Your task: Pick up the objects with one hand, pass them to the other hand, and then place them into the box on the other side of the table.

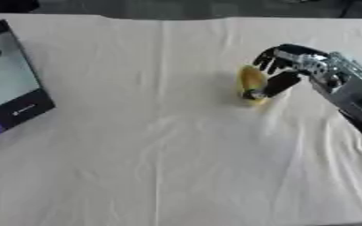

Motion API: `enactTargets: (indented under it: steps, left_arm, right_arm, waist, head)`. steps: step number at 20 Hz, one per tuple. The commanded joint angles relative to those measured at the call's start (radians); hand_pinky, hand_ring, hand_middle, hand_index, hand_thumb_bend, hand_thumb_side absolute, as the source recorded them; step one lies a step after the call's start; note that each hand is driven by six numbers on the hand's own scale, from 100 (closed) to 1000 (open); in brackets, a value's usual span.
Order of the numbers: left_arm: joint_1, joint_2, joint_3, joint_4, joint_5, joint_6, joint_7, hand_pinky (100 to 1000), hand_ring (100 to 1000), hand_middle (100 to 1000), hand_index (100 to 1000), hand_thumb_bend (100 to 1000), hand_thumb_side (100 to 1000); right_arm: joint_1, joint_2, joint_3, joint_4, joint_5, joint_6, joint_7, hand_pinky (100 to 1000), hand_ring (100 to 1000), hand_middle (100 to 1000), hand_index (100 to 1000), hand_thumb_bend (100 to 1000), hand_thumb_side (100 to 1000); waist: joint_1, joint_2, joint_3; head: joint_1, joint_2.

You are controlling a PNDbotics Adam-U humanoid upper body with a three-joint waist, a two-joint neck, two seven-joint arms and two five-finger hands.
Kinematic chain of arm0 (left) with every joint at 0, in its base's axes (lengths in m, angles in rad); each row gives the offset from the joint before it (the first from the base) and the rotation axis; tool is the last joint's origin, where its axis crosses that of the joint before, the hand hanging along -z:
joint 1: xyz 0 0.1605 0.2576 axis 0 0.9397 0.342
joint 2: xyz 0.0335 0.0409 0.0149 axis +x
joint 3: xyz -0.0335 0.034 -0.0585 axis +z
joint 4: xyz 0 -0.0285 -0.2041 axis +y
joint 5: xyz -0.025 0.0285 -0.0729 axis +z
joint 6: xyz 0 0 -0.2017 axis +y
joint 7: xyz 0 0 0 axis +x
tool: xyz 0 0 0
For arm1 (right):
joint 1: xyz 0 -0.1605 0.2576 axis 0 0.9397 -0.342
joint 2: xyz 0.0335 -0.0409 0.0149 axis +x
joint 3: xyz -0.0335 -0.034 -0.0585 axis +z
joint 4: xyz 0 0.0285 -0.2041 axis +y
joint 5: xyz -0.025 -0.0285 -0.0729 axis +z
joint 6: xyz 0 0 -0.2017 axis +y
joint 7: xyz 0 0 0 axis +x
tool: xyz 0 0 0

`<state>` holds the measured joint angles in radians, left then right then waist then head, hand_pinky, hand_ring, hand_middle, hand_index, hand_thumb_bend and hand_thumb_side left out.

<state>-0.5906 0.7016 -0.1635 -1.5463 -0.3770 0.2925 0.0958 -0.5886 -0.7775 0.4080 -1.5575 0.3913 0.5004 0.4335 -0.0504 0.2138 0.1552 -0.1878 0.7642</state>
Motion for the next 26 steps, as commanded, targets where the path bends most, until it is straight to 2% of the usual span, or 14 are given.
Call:
enactTargets:
  steps: [1, 14, 20, 26]
  left_arm:
    - [-0.019, 0.017, 0.010, -0.016, -0.003, 0.001, 0.002, 799, 658, 619, 703, 723, 402]
    - [-0.019, 0.013, 0.009, -0.018, -0.007, 0.002, 0.005, 800, 659, 620, 702, 722, 402]
    - [-0.018, 0.013, 0.010, -0.017, -0.009, 0.003, 0.004, 801, 660, 620, 701, 722, 404]
    - [-0.017, 0.010, 0.008, -0.014, -0.010, 0.002, 0.000, 801, 661, 622, 700, 721, 404]
  right_arm:
    - [-0.009, -0.011, -0.007, 0.017, 0.010, -0.002, 0.005, 891, 773, 744, 836, 552, 338]
    - [-0.005, 0.006, -0.001, 0.054, 0.015, 0.014, 0.002, 881, 760, 725, 817, 535, 331]
    - [0.005, -0.004, -0.013, 0.027, 0.013, 0.023, -0.022, 877, 758, 723, 858, 567, 370]
    - [0.011, -0.008, -0.012, 0.019, 0.063, 0.049, -0.015, 873, 749, 694, 873, 579, 382]
  waist:
    - [0.006, -0.014, 0.001]
    - [0.009, -0.009, 0.003]
    - [0.008, -0.009, 0.000]
    - [0.008, -0.008, -0.001]
  head:
    - [-0.003, 0.006]
    - [-0.009, 0.006]
    - [-0.009, 0.006]
    - [-0.011, 0.006]
